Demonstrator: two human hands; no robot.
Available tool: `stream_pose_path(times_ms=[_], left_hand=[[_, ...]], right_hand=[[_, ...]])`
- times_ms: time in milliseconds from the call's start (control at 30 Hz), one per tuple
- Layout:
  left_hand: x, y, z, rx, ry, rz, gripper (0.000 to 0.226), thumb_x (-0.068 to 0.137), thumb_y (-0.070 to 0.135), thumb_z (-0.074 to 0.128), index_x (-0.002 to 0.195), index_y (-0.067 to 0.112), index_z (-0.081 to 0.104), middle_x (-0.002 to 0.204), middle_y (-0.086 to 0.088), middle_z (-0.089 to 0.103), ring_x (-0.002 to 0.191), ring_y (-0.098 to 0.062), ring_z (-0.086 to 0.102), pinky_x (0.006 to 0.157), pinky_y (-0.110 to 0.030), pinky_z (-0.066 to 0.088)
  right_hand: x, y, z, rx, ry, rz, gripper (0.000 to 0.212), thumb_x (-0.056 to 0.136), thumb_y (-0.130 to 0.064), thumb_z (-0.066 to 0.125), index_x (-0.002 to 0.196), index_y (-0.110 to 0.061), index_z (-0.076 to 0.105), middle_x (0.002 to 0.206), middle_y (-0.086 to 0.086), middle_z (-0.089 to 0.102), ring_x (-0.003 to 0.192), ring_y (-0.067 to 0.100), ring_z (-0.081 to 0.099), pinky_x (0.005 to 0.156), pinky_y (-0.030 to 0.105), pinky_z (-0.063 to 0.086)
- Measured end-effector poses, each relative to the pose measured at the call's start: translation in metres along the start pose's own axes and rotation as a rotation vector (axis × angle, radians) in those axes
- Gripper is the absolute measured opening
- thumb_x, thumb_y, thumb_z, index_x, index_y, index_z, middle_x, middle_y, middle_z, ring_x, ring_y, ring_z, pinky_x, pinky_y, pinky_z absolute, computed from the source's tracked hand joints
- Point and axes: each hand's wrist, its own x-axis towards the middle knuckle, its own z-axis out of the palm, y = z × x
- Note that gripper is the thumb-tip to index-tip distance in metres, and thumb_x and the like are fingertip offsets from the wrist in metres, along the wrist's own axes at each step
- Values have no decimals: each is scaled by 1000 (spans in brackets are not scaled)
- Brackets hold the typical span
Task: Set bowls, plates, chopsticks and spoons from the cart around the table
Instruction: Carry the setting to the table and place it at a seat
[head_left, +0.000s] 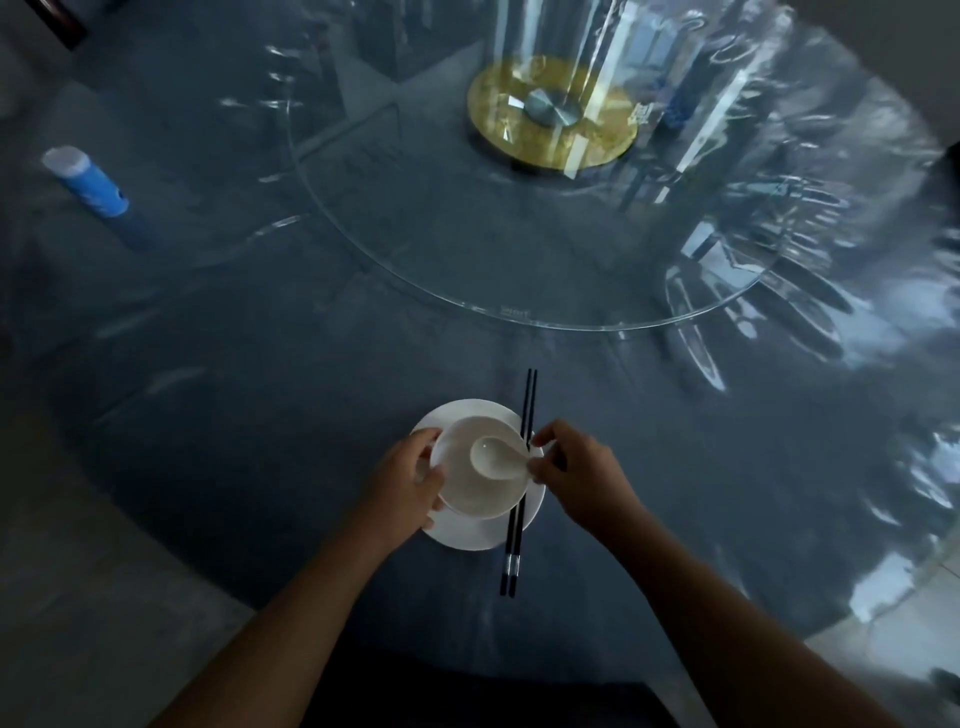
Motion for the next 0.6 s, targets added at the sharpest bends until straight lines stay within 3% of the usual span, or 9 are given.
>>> stream_pose_path(times_ms=[67, 233, 333, 433, 600], left_hand=[[4, -4, 0, -35, 10, -1, 38, 96, 12, 50, 130, 27, 55, 116, -2, 62, 67, -21, 72, 51, -38, 62], [5, -12, 3, -255, -34, -15, 40, 98, 12, 50, 108, 50, 61, 112, 4, 65, 85, -21, 71, 59, -40, 63], [5, -17, 5, -320, -38, -39, 31, 100, 19, 53, 121, 41, 61, 113, 1, 66, 84, -22, 74, 62, -42, 63], [7, -22, 5, -329, -53, -51, 35, 101, 24, 55, 134, 31, 56, 118, -1, 66, 88, -23, 74, 63, -42, 63], [1, -13, 0, -286, -55, -40, 25, 100, 37, 53, 124, 44, 57, 109, 8, 67, 82, -17, 74, 58, -39, 63]], right_hand=[[3, -3, 4, -23, -11, 6, 17, 84, -23, 73, 96, -20, 61, 63, -5, 62, 58, 11, 55, 60, 30, 45], [9, -4, 16, -88, 1, 45, 24, 82, -38, 74, 91, -22, 59, 66, -9, 61, 62, 9, 57, 55, 26, 42], [10, -4, 25, -124, 8, 70, 36, 79, -47, 73, 97, -19, 60, 84, -4, 70, 77, 15, 66, 66, 35, 55], [8, -4, 30, -155, 39, 87, 43, 77, -56, 70, 99, -21, 59, 88, -3, 69, 79, 18, 67, 70, 42, 58], [0, -3, 24, -130, 67, 115, 43, 79, -64, 64, 93, -25, 58, 81, -6, 68, 76, 16, 66, 65, 32, 53]])
